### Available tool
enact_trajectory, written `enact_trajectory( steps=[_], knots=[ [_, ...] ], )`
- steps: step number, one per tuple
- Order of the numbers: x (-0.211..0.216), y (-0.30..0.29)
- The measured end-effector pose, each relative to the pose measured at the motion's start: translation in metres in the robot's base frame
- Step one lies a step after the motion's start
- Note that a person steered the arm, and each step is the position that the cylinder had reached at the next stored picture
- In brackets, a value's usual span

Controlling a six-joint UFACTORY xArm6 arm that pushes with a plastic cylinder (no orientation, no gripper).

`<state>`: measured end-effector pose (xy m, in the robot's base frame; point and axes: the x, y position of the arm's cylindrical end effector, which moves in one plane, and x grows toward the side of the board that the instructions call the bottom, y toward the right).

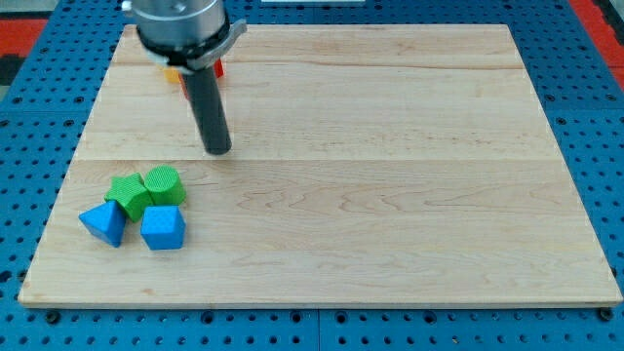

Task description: Separate the red blocks and yellow blocks away from each other

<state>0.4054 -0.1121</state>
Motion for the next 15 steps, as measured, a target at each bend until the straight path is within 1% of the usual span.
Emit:
enact_trajectory(
  steps=[1, 2, 3, 4, 5, 6, 7, 8, 9, 10, 11, 12, 13, 14, 15],
  knots=[
    [-0.007, -0.061],
    [-0.005, -0.083],
    [-0.074, -0.1],
    [-0.112, -0.152],
    [-0.14, -0.138],
    [-0.11, -0.075],
    [-0.105, -0.061],
    [-0.107, -0.034],
    [-0.128, 0.012],
    [-0.141, 0.009],
    [-0.144, -0.036],
    [-0.146, -0.019],
    [-0.183, -0.005],
    [-0.213, -0.041],
    [-0.195, -0.084]
  ],
)
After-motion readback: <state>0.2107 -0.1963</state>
